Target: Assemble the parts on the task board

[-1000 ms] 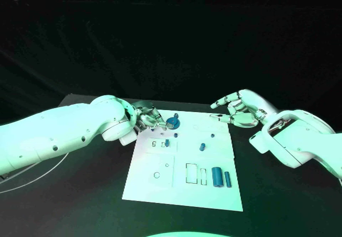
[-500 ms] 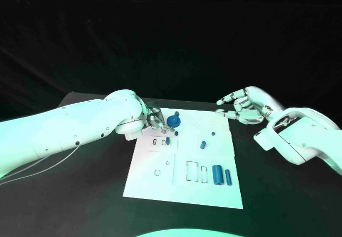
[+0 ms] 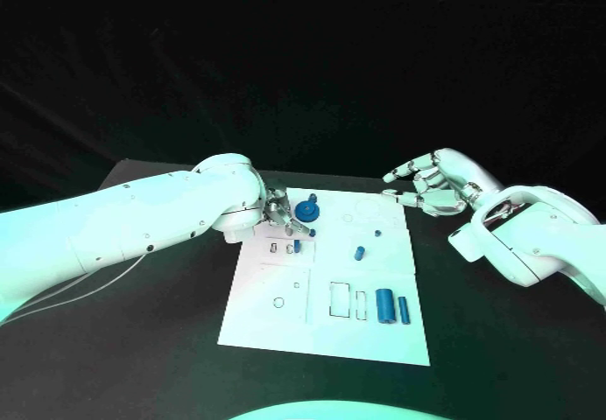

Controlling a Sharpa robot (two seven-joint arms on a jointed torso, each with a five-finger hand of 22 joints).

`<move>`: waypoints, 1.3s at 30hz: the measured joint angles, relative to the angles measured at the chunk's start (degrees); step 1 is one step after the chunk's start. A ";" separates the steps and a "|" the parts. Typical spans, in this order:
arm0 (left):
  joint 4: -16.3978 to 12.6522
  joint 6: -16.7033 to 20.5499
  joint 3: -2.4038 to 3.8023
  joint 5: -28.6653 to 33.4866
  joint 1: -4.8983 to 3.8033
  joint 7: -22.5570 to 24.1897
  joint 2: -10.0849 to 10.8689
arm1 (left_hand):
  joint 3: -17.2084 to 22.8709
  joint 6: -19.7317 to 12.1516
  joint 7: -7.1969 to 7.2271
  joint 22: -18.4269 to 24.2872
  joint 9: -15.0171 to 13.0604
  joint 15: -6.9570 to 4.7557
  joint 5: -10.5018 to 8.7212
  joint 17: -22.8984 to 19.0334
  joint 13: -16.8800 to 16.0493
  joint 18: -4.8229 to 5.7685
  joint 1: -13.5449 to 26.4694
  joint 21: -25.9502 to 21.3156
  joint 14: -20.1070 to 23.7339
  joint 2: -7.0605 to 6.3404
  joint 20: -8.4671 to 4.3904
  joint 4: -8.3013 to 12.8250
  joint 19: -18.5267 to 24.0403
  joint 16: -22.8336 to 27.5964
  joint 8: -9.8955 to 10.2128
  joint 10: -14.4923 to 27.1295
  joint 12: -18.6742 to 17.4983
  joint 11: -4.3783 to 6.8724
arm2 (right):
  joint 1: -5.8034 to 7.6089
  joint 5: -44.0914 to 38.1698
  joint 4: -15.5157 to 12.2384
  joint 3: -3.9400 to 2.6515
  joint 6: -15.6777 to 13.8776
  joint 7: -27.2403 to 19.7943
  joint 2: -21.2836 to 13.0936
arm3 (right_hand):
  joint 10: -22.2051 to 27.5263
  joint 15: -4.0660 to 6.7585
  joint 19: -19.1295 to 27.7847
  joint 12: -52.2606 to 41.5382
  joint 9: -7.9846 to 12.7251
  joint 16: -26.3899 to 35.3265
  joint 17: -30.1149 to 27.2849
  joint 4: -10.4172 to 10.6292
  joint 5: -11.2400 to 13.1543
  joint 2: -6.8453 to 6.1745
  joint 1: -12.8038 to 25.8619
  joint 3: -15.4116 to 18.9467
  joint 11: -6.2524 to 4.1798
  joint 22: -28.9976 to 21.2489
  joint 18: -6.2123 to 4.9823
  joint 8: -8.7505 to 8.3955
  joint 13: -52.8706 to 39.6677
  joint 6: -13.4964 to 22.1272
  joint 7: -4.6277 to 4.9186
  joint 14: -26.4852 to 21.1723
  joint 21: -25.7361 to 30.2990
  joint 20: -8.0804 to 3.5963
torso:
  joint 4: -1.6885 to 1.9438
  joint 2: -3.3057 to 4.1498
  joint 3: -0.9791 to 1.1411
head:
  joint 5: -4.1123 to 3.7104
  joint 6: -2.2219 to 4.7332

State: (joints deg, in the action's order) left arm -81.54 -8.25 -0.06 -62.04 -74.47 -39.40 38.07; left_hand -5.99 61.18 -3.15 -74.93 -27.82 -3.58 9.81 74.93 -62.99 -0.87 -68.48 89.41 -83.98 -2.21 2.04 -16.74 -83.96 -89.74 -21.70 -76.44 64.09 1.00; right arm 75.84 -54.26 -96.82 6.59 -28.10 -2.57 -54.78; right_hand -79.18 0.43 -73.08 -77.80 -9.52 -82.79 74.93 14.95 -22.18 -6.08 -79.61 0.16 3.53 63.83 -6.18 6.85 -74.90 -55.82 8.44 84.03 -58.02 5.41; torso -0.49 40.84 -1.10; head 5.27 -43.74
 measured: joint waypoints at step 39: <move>2.74 -6.28 -0.55 -0.80 0.05 -0.53 -2.54 | -0.31 -0.20 0.21 0.01 -1.66 -0.42 0.00 -0.02 -1.38 0.00 0.57 0.23 0.01 0.79 0.00 0.00 0.01 0.00 -0.90 -0.40 1.33 0.00 | -0.08 0.04 0.88 0.05 1.77 -0.14 0.71 | 0.00 -0.01 0.00 0.00 0.03 0.55 -0.02 0.87 -2.01 -0.12 1.04 0.87 0.00 -0.84 0.01 0.22 -0.03 0.00 0.00 0.00 1.55 0.01 | -0.05 -0.01 0.03 | 0.29 -0.98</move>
State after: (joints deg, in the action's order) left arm -78.80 -14.53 -0.61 -62.85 -74.43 -39.93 35.53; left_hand -6.30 60.98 -2.94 -74.92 -29.48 -4.00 9.81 74.91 -64.37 -0.87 -67.91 89.64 -83.97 -1.42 2.04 -16.73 -83.95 -89.73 -22.60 -76.85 65.42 1.00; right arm 75.76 -54.23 -95.94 6.64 -26.33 -2.71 -54.07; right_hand -79.18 0.43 -73.07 -77.80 -9.49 -82.24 74.91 15.82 -24.19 -6.19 -78.57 1.03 3.53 62.99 -6.17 7.07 -74.93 -55.82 8.44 84.03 -56.46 5.42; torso -0.54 40.83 -1.07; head 5.56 -44.73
